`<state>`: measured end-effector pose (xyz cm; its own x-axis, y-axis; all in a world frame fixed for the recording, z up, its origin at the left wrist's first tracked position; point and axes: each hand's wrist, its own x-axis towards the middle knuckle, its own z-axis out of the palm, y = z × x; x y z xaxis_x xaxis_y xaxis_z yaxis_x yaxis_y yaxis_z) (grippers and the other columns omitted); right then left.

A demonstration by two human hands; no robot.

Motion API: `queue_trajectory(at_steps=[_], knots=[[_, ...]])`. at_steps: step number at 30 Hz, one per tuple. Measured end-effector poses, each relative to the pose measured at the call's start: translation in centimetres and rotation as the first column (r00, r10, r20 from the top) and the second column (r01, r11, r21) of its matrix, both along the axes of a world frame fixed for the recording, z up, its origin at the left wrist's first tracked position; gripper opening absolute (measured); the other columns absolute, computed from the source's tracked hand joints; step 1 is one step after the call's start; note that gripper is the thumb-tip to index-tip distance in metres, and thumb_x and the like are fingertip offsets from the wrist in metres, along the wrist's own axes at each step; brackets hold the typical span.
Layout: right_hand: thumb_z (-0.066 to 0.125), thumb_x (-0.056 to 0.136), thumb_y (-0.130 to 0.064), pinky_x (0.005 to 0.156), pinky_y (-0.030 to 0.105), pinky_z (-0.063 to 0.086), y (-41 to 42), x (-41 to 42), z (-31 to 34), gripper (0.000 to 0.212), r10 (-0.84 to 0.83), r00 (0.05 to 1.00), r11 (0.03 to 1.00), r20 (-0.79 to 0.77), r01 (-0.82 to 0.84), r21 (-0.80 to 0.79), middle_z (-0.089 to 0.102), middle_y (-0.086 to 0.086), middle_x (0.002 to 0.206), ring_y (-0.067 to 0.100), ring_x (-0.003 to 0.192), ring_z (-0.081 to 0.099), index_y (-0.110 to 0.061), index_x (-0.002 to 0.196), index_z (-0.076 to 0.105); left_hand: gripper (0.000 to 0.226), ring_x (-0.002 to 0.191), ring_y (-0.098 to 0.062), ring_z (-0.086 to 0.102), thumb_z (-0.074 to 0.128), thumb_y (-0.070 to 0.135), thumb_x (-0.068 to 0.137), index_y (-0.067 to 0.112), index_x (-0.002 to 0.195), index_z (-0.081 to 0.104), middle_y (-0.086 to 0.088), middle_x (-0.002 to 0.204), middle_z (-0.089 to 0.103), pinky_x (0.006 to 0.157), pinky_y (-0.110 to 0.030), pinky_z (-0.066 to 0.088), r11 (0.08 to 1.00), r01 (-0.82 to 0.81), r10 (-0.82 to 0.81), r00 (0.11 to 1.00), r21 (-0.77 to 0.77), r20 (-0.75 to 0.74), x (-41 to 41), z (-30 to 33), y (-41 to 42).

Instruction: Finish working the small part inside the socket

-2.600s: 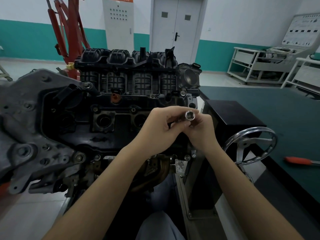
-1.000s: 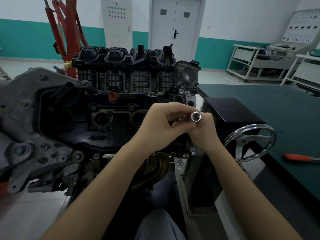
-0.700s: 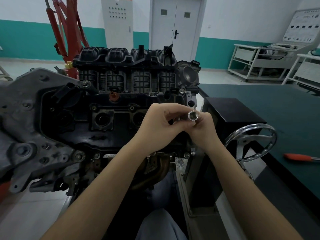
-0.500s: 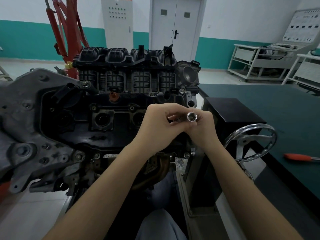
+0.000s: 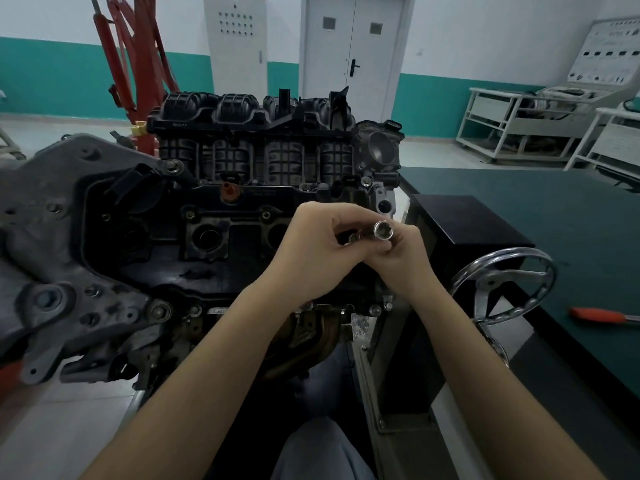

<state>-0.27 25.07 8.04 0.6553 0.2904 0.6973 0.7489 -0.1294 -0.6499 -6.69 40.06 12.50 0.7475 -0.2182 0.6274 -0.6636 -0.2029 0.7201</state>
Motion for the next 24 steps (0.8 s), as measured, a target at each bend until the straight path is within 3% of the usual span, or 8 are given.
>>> queue_trajectory(at_steps=[3, 5, 9, 13, 17, 21, 24], knots=[[0.066, 0.078, 0.003, 0.072, 0.009, 0.047, 0.16, -0.17, 0.2, 0.035, -0.004, 1.0, 1.0, -0.014, 0.004, -0.025, 0.068, -0.03, 0.084, -0.008, 0.084, 0.065, -0.021, 0.104, 0.061, 0.03, 0.101, -0.021, 0.07, 0.069, -0.01, 0.081, 0.005, 0.107, 0.07, -0.013, 0.101, 0.073, 0.096, -0.04, 0.053, 0.994, 0.11, -0.111, 0.993, -0.029, -0.047, 0.11, -0.1, 0.35], [0.071, 0.076, 0.002, 0.07, 0.01, 0.048, 0.29, -0.13, 0.44, 0.032, -0.029, 0.999, 0.999, -0.019, 0.029, -0.025, 0.069, -0.026, 0.078, -0.006, 0.079, 0.066, -0.021, 0.098, 0.066, 0.032, 0.102, -0.022, 0.069, 0.069, -0.011, 0.08, 0.006, 0.108, 0.069, -0.014, 0.103, 0.072, 0.096, -0.039, 0.053, 0.991, 0.131, -0.132, 0.99, -0.027, -0.052, 0.06, -0.15, 0.38], [0.074, 0.074, 0.004, 0.077, 0.018, 0.051, 0.35, 0.04, 0.51, 0.026, -0.014, 1.0, 1.0, 0.026, 0.014, -0.028, 0.072, -0.005, 0.087, 0.006, 0.084, 0.069, -0.012, 0.093, 0.071, 0.026, 0.088, -0.01, 0.071, 0.081, 0.0, 0.072, 0.012, 0.093, 0.074, -0.001, 0.09, 0.074, 0.085, -0.028, 0.056, 0.999, -0.04, 0.04, 0.999, -0.018, 0.009, 0.09, -0.36, 0.03], [0.067, 0.078, 0.003, 0.078, 0.013, 0.048, 0.21, -0.19, 0.42, 0.035, 0.029, 0.999, 0.999, 0.017, -0.028, -0.024, 0.069, -0.023, 0.093, -0.004, 0.09, 0.066, -0.018, 0.106, 0.062, 0.024, 0.094, -0.01, 0.07, 0.073, -0.004, 0.079, 0.008, 0.1, 0.074, -0.002, 0.094, 0.074, 0.09, -0.032, 0.055, 1.0, -0.019, 0.019, 0.999, -0.007, 0.027, 0.15, -0.48, 0.09], [0.071, 0.076, 0.009, 0.074, 0.008, 0.047, 0.46, -0.16, 0.63, 0.041, 0.006, 1.0, 0.998, 0.008, -0.005, -0.056, 0.067, -0.032, 0.086, -0.009, 0.085, 0.064, -0.02, 0.104, 0.062, 0.026, 0.101, -0.019, 0.069, 0.068, -0.008, 0.083, 0.002, 0.106, 0.07, -0.011, 0.102, 0.072, 0.094, -0.041, 0.054, 0.998, 0.054, -0.054, 0.999, 0.011, 0.007, 0.13, -0.44, 0.36], [0.074, 0.075, 0.004, 0.076, 0.013, 0.049, 0.36, 0.03, 0.64, 0.027, -0.001, 1.0, 0.999, 0.027, 0.003, -0.051, 0.07, -0.014, 0.09, 0.0, 0.087, 0.068, -0.01, 0.098, 0.07, 0.026, 0.089, -0.01, 0.07, 0.082, 0.002, 0.072, 0.013, 0.093, 0.073, -0.001, 0.09, 0.074, 0.085, -0.029, 0.056, 0.999, -0.042, 0.042, 0.998, -0.011, 0.041, 0.11, -0.34, 0.16], [0.069, 0.077, 0.012, 0.077, 0.01, 0.047, 0.08, -0.05, 0.38, 0.038, 0.0, 1.0, 0.999, 0.024, 0.001, -0.042, 0.066, -0.012, 0.094, -0.008, 0.09, 0.064, -0.008, 0.109, 0.063, 0.026, 0.09, -0.009, 0.07, 0.078, 0.0, 0.075, 0.014, 0.097, 0.074, 0.001, 0.092, 0.074, 0.087, -0.029, 0.056, 0.999, -0.034, 0.034, 0.999, -0.012, 0.042, 0.23, -0.48, 0.08]])
